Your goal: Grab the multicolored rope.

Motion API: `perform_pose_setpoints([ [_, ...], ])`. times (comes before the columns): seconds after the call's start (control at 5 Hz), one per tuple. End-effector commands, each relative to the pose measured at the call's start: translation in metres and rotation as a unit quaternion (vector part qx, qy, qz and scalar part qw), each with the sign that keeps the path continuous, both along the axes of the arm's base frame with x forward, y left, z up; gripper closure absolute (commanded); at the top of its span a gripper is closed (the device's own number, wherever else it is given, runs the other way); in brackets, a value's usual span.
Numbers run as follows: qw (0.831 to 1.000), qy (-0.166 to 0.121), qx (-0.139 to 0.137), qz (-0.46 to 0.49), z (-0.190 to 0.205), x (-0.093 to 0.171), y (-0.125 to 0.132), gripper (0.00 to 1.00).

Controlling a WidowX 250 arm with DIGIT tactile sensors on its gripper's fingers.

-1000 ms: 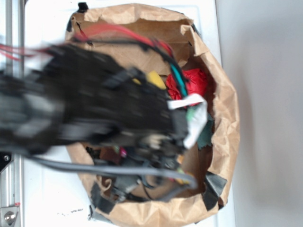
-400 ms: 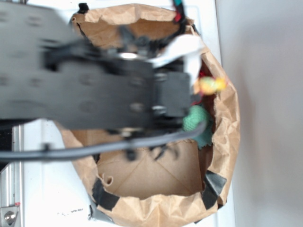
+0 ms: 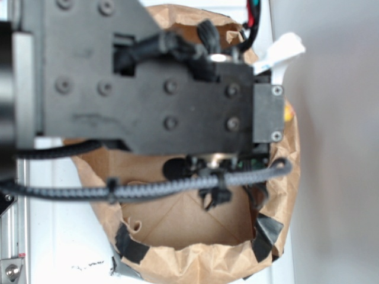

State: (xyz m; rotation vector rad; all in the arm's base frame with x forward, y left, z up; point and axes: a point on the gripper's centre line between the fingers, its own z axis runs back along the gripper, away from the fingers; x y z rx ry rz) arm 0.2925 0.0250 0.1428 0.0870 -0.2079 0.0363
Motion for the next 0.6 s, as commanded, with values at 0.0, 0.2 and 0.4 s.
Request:
perform_pose_setpoints([
  [0.0, 0.999, -0.010, -0.033, 0.008, 0.0427, -0.0172, -0.0100, 1.00],
  [0.2, 1.000, -0.012, -0.024, 0.011, 0.0497, -0.0206, -0.0098, 1.00],
  [0.4, 1.000, -0.014, -0.024, 0.005, 0.0509, -0.0202, -0.0103, 1.00],
])
